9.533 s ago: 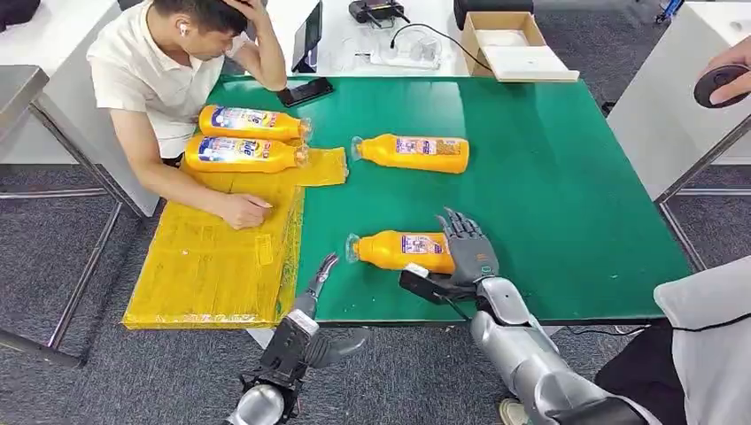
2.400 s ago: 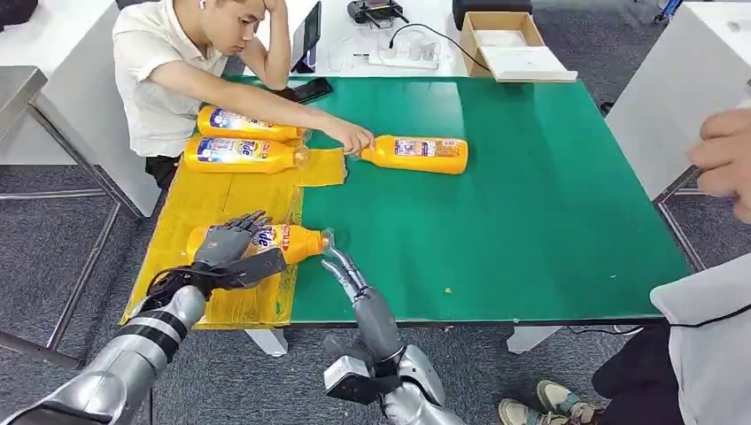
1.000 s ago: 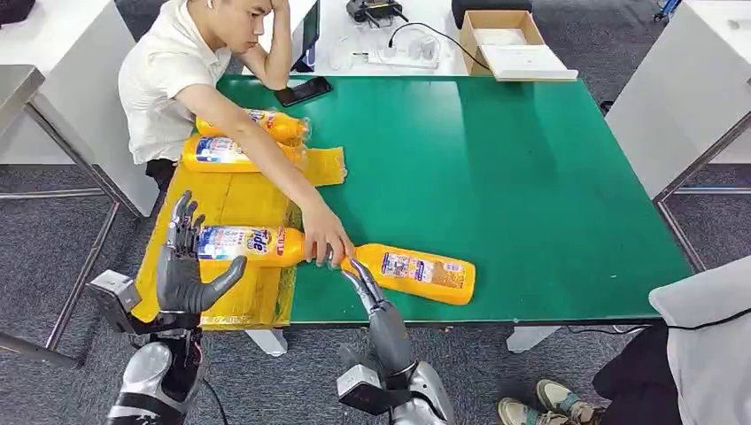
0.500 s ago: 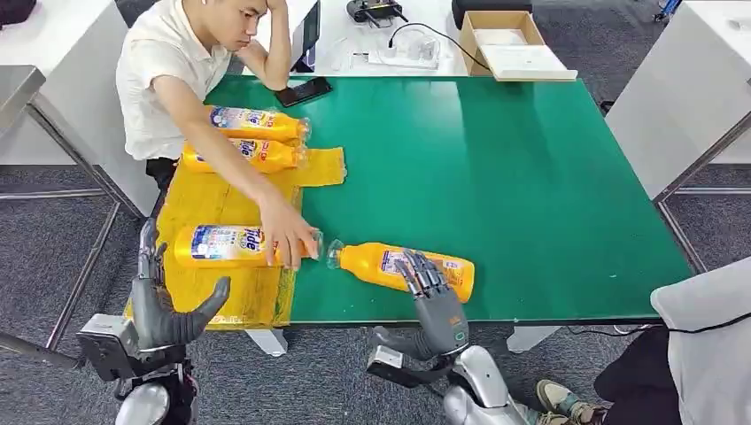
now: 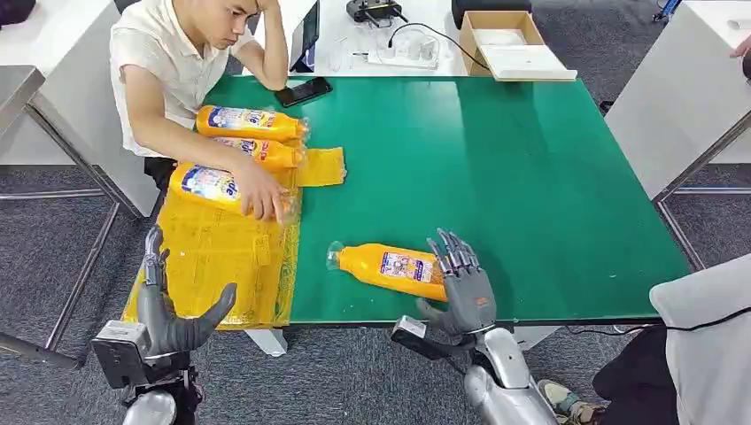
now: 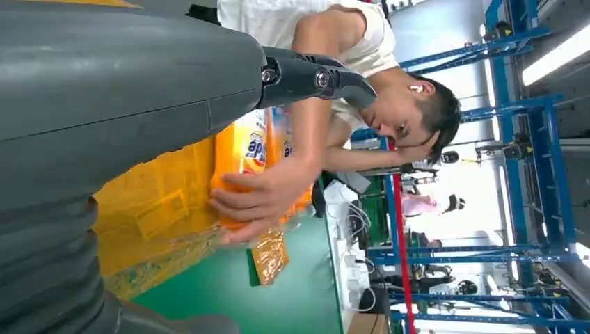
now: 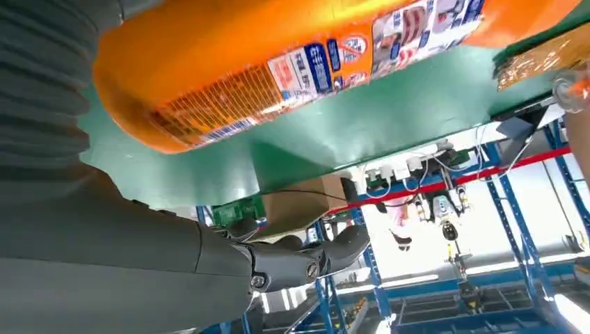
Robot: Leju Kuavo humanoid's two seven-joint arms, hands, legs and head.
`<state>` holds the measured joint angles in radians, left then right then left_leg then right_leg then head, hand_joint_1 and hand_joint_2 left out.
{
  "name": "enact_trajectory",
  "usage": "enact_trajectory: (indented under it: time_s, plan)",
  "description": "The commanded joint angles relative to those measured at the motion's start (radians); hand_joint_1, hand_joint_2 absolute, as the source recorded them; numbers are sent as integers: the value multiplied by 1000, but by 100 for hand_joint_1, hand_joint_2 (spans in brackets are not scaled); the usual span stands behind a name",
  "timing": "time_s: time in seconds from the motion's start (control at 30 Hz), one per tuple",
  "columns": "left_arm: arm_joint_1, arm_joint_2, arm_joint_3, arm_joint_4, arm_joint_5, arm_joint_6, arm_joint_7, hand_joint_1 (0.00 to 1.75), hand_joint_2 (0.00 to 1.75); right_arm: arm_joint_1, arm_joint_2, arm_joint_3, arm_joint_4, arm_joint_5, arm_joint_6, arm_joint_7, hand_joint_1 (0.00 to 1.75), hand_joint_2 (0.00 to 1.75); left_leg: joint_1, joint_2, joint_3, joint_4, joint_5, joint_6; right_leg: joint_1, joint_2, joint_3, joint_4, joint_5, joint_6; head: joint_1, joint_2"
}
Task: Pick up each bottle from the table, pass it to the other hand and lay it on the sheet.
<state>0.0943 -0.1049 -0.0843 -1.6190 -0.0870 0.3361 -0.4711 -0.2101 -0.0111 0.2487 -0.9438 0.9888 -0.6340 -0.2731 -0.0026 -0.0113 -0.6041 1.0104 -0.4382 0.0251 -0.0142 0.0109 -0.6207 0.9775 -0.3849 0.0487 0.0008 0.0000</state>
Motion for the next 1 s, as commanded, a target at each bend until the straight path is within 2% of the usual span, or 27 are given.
enact_trajectory:
  time_s: [0.03, 0.13, 0.3, 0.37, 0.5, 0.63, 0.93, 1.0]
  plan:
    - [-20, -2, -15, 32, 2, 1, 6, 0, 175, -46, 0, -15, 87, 0, -47, 5, 0, 175, 1, 1, 6, -1, -2, -2, 1, -1, 5, -1, -2, -2, 0, 0]
    - [-23, 2, -20, 35, 1, -3, 11, 0, 175, -56, 1, -14, 100, -11, -20, 11, 0, 175, 1, 1, 6, -1, -2, -2, 1, -1, 6, 0, -2, -2, 0, 0]
    - [-68, 13, -37, 94, -8, -19, 44, 0, 175, -150, 11, 10, 228, -54, 130, 41, 0, 175, 0, 1, 2, -1, 0, -1, 0, 0, 2, 0, 0, -1, 0, 0]
    - [-86, 23, -54, 117, -12, -43, 60, 0, 175, -189, 14, 28, 304, -75, 232, 49, 0, 175, 0, 1, 3, -1, 0, -1, 1, 0, 3, -1, 0, -2, 0, 0]
    - [-117, 35, -57, 185, 14, -106, 107, 0, 175, -208, 27, 34, 362, -143, 340, 39, 0, 175, 0, 0, 3, -2, 1, -1, 0, -1, 3, -1, 0, -1, 0, 0]
    - [-135, 30, -38, 219, 39, -133, 118, 0, 175, -233, 18, 66, 427, -172, 466, 112, 0, 175, 1, 3, 9, -3, -1, -2, 2, 0, 8, -2, -1, -3, 0, 0]
    - [-141, 40, -52, 212, 94, -241, 163, 0, 175, -275, 10, 116, 457, -187, 571, 179, 0, 175, 1, 5, 20, -2, -3, -3, 2, 3, 16, -3, -2, -5, 0, 0]
    - [-143, 43, -56, 212, 103, -254, 164, 0, 175, -280, 7, 123, 466, -196, 592, 186, 0, 175, 1, 5, 21, -1, -3, -3, 2, 3, 10, -2, -2, -5, 0, 0]
